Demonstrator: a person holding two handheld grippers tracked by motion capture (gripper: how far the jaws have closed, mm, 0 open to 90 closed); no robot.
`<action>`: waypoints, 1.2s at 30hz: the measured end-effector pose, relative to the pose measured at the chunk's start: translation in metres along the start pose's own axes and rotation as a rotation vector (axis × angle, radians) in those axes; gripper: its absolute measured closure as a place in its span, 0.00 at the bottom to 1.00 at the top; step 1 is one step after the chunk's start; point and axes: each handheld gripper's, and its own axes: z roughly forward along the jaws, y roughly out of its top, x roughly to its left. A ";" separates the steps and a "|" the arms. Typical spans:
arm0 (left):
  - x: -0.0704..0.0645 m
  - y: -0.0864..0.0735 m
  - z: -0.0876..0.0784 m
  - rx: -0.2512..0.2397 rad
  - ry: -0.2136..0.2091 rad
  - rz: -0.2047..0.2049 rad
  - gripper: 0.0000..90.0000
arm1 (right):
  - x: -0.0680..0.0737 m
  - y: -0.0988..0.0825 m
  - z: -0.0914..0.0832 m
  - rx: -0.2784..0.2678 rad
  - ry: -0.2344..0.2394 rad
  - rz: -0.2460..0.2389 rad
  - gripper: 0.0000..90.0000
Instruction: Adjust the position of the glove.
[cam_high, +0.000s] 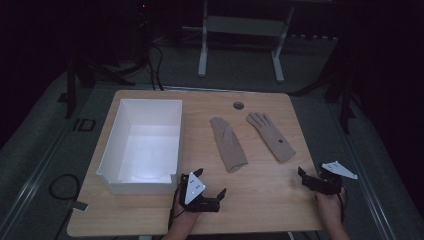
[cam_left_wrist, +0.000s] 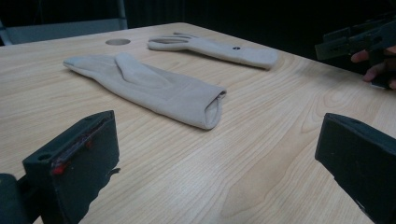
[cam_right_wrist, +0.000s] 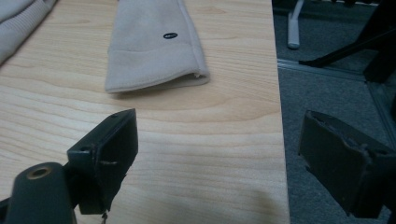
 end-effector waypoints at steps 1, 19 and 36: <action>0.000 0.000 0.000 -0.004 -0.002 0.002 0.00 | -0.001 0.000 0.000 0.002 0.002 -0.004 0.13; -0.002 0.000 -0.001 -0.008 -0.007 0.028 0.00 | 0.010 0.050 -0.022 0.027 0.068 0.015 0.13; -0.002 0.000 -0.001 -0.007 -0.010 0.025 0.00 | 0.044 0.114 -0.009 -0.040 0.165 -0.043 0.16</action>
